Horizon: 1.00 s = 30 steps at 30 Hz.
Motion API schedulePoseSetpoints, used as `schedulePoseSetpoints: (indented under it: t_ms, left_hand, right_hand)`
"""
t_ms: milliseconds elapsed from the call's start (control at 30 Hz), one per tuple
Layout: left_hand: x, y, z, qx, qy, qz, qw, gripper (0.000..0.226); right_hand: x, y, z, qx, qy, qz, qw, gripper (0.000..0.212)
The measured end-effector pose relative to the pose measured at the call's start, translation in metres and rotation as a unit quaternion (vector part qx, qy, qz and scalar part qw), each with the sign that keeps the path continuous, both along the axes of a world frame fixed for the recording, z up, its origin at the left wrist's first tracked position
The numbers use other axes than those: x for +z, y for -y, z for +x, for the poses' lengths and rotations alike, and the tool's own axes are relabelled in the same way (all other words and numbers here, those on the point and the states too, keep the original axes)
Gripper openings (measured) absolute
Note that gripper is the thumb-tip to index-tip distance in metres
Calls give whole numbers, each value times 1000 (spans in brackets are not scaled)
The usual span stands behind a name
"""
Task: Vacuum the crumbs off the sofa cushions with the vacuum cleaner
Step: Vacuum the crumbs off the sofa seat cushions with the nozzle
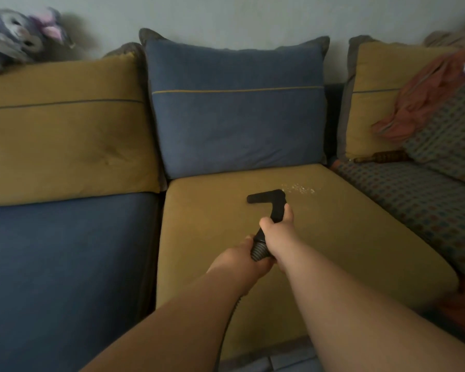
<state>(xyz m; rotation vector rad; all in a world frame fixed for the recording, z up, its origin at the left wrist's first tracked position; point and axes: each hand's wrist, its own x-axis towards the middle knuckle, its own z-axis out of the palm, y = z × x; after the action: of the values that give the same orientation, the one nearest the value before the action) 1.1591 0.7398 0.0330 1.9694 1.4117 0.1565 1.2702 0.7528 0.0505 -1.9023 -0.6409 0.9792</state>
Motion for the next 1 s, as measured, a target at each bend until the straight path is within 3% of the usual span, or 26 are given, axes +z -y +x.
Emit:
schedulePoseSetpoints:
  t_ms: [433,733,1000]
  left_hand:
    - [42,67,-6,-46,-26,2,999,45]
    - [46,63,17,-108,-96,55,988,52]
    - [29,22,22,-107,-104,87,985,52]
  right_hand:
    - [22,79,1,-57,-84,-17,995,75]
    - [-8,89,20,-122,-224,68,965,70]
    - [-30,44,26,-153,-226,72,959,68]
